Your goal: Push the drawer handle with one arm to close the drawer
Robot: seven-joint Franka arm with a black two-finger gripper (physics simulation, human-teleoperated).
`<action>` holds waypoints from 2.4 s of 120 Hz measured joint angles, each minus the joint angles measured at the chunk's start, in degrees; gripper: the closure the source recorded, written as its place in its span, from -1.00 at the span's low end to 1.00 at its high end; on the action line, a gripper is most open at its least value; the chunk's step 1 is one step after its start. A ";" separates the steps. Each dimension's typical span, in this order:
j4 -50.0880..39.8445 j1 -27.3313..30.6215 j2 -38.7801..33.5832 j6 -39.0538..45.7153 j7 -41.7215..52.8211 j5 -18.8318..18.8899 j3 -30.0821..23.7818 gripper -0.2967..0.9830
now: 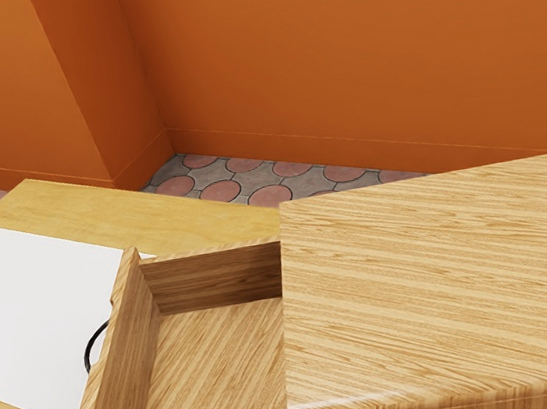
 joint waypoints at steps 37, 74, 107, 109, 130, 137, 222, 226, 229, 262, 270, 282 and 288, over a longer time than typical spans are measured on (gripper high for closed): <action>-31.96 -2.80 -11.29 21.28 6.96 1.90 -2.97 0.53; -39.37 -3.99 -15.26 33.76 12.87 -2.27 -3.13 0.66; -43.44 -4.01 -20.48 33.51 16.02 -7.91 -7.55 0.69; -43.56 -3.98 -20.62 33.31 16.11 -8.19 -7.63 0.69; -44.97 -3.72 -20.77 32.08 16.54 -10.67 -9.32 0.69; -45.06 -3.25 -20.63 32.10 16.50 -11.28 -10.08 0.69; -44.16 -2.31 -15.08 38.22 15.66 -12.71 -11.57 0.69; -44.15 -2.31 -14.85 38.49 15.64 -12.91 -11.81 0.69; -44.15 -2.32 -14.74 38.67 15.61 -13.05 -11.98 0.69; -43.31 -2.32 -13.68 39.69 15.44 -14.87 -13.78 0.69; -43.29 -2.37 -13.63 39.79 15.42 -15.32 -14.09 0.69; -43.26 -2.38 -13.46 39.93 15.39 -15.77 -14.66 0.69; -43.26 -2.36 -13.19 40.07 15.37 -16.12 -15.16 0.69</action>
